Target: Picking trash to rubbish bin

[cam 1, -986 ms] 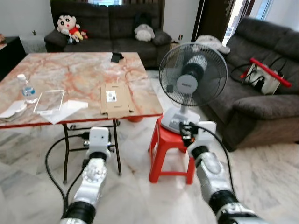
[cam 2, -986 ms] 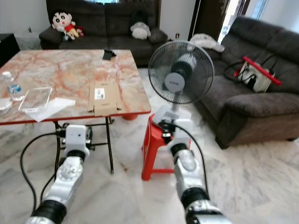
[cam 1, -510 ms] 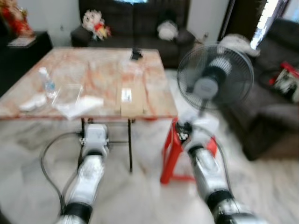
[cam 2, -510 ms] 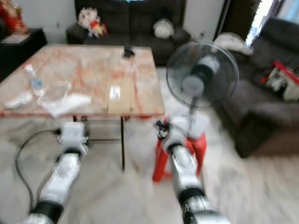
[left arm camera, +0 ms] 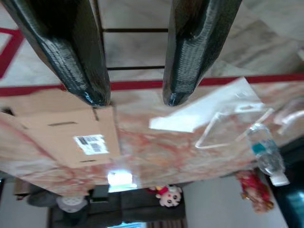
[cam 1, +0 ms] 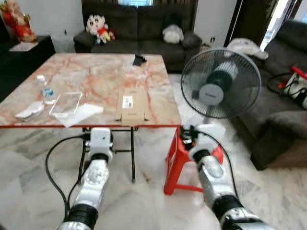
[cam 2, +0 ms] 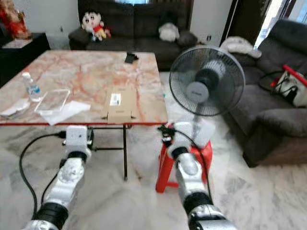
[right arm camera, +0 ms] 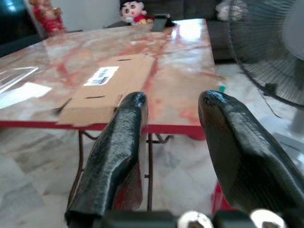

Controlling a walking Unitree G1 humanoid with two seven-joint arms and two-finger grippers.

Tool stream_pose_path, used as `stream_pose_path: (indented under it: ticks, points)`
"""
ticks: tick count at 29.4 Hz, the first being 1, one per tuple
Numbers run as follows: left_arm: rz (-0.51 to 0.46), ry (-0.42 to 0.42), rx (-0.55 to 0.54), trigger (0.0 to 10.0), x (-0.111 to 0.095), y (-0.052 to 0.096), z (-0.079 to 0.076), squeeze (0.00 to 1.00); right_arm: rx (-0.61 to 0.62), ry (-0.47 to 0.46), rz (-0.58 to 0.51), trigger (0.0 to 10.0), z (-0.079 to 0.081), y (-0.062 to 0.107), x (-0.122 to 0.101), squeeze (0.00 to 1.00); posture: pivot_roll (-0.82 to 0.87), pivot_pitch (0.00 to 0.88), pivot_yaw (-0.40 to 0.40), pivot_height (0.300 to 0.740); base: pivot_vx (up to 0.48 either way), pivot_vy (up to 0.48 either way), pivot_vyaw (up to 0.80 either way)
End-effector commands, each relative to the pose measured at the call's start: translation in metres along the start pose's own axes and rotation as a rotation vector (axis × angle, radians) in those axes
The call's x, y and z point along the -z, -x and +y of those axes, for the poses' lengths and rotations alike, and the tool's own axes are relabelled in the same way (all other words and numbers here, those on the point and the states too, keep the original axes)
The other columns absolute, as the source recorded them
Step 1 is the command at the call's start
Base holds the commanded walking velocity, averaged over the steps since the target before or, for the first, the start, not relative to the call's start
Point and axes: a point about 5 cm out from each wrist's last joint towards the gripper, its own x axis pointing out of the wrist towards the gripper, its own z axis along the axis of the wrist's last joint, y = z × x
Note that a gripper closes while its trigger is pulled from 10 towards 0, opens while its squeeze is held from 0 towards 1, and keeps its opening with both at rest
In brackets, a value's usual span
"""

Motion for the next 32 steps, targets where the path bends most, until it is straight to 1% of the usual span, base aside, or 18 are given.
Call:
stream_pose_path:
  ticks: [1,10,12,15,32]
  points:
    - [-0.004,0.009,0.023,10.0,-0.0033,-0.0004,-0.0096,0.0,0.03,0.007,-0.011,10.0,-0.0107,-0.0001,-0.005,0.0,-0.03,0.0,-0.039,0.74,0.304,0.0,0.0]
    - [-0.004,0.004,0.013,10.0,-0.004,-0.0015,-0.0088,0.0,0.02,0.022,-0.009,10.0,-0.0095,-0.0002,-0.0048,0.0,-0.03,0.0,-0.04,0.74,0.307,0.0,0.0]
    - [-0.003,0.004,0.009,10.0,-0.004,-0.0019,-0.0079,0.0,0.01,0.033,-0.014,10.0,-0.0079,-0.0001,-0.005,0.0,-0.03,0.0,-0.041,0.74,0.322,0.0,0.71]
    - [-0.003,0.003,0.007,10.0,-0.004,-0.0018,-0.0079,0.0,0.018,0.002,-0.006,10.0,-0.0084,-0.0002,-0.0039,0.0,-0.03,0.0,-0.041,0.74,0.328,0.0,0.57]
    - [0.007,0.007,0.021,10.0,-0.0031,-0.0018,-0.0092,0.0,0.014,0.004,-0.002,10.0,-0.0081,0.0001,-0.003,0.0,-0.03,0.0,-0.042,0.74,0.33,0.0,0.0]
